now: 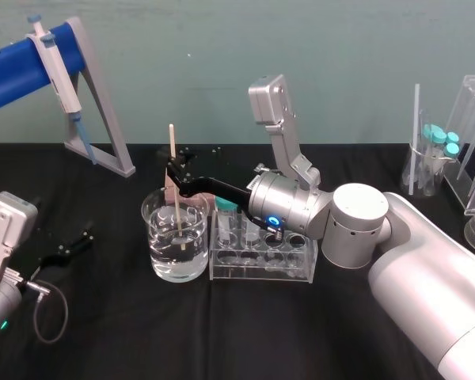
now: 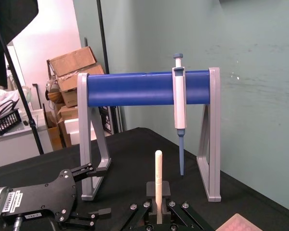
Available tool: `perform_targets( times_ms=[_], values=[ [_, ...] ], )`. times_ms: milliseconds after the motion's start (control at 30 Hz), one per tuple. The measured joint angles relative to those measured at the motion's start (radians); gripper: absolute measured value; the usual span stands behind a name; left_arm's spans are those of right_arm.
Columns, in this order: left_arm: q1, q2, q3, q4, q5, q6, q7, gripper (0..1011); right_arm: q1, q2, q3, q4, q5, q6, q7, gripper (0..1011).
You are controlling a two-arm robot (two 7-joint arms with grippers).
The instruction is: Hold the thermometer with one hand and immerse one end into the beaker, then reinsert it into the test tube rack.
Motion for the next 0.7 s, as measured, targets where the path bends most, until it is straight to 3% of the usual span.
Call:
perform_targets(
  times_ms=[700],
  values=[
    [0.0, 0.0, 0.0, 0.0, 0.0, 0.0, 0.0, 1004, 0.0, 0.0, 0.0, 0.0, 0.0, 0.0, 0.0, 53]
  ],
)
